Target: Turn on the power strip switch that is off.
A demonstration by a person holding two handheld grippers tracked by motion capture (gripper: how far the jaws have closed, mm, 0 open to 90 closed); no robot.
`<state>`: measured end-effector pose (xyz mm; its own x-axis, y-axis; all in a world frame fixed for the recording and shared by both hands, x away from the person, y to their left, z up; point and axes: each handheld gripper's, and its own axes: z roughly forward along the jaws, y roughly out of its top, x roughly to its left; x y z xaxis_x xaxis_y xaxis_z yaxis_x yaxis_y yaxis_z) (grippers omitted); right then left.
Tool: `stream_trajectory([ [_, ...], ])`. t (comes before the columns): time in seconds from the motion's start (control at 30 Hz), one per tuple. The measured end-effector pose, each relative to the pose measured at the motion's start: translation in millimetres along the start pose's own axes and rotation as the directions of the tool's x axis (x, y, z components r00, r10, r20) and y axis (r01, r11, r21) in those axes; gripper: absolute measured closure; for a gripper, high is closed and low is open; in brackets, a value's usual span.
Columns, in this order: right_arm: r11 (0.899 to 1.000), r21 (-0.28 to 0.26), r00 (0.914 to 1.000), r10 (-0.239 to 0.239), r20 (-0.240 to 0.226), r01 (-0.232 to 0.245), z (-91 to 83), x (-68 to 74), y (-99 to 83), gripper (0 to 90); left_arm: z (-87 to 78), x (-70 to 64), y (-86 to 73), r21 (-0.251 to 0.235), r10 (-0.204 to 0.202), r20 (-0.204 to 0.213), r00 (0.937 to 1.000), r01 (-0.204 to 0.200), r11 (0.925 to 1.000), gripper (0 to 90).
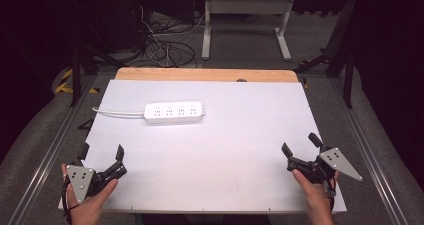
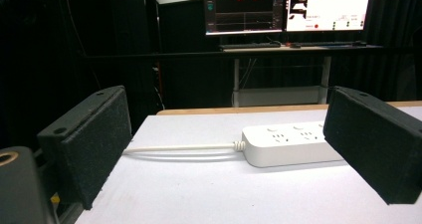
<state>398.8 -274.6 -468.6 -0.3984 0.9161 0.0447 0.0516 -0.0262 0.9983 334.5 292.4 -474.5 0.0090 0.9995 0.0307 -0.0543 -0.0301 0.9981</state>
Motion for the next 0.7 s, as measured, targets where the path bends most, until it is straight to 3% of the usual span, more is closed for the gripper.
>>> stream_trajectory([
  [0.3, 1.0, 0.003, 1.0, 0.001, 0.003, -0.001, -0.9, -0.5, -0.1, 1.5, -0.4, -1.1, 1.2, -0.006, 0.008, -0.001, 1.0, -0.008, 0.9999, 11.4],
  [0.7, 1.0, 0.003, 1.0, -0.002, -0.003, 0.002, -1.7, -1.2, -0.4, 1.5, 0.5, -1.8, 1.4, -0.001, 0.016, 0.011, 0.9998, -0.016, 0.9999, 12.6],
])
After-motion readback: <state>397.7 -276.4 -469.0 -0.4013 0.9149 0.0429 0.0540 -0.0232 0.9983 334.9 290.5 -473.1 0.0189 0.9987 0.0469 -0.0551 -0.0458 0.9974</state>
